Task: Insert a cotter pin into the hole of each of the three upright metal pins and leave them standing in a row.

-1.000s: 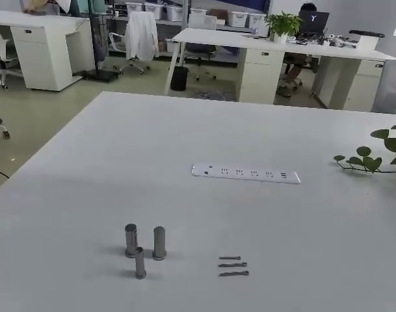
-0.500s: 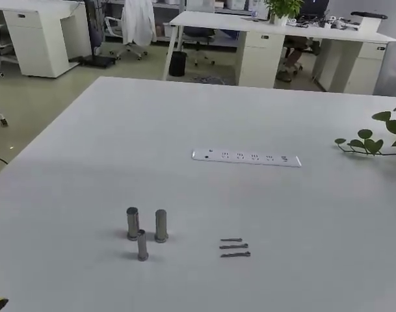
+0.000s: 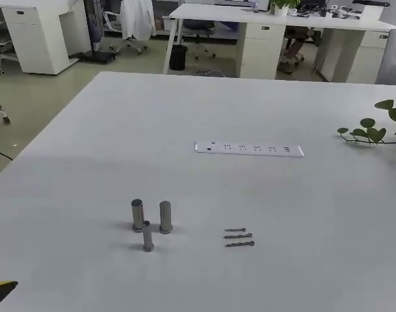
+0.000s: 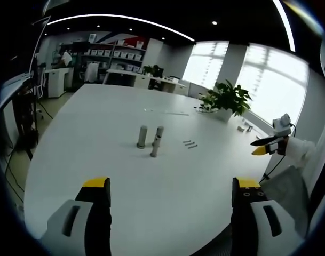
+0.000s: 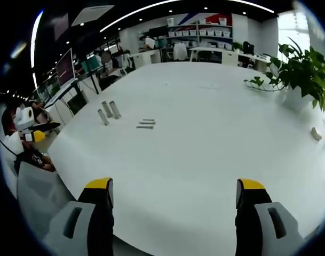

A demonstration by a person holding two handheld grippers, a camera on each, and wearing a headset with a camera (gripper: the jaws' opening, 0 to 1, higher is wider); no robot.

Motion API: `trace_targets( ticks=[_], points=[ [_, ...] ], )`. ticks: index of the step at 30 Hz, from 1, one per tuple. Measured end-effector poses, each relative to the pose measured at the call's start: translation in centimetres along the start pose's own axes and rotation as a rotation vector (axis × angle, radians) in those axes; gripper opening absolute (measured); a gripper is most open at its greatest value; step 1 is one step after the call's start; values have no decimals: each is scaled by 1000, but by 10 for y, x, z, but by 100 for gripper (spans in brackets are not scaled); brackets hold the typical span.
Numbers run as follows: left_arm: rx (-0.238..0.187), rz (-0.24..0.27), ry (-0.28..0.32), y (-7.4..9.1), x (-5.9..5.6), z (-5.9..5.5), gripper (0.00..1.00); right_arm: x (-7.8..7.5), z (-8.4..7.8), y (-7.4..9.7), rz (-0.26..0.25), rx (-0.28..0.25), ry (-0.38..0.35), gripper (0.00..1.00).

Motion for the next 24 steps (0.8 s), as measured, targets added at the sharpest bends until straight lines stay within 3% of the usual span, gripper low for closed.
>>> trace_targets(
  ticks=[6, 18, 24],
  points=[
    [4, 15, -1, -6, 6, 3, 92, -1, 0, 3, -5, -4, -4, 94],
    [-36, -7, 18, -14, 11, 17, 88, -2, -11, 7, -20, -4, -40, 94],
    [-30, -5, 6, -22, 14, 20, 88, -1, -15, 7, -18, -10, -44, 94]
  ],
)
Point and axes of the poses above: the centre of the closed fingertips' face, and the gripper's own axes: y roughly backward along the fingers, x roughly to its left, z roughly out of its top, the point moved 4 cm from there along y, roughly backward along the fingers
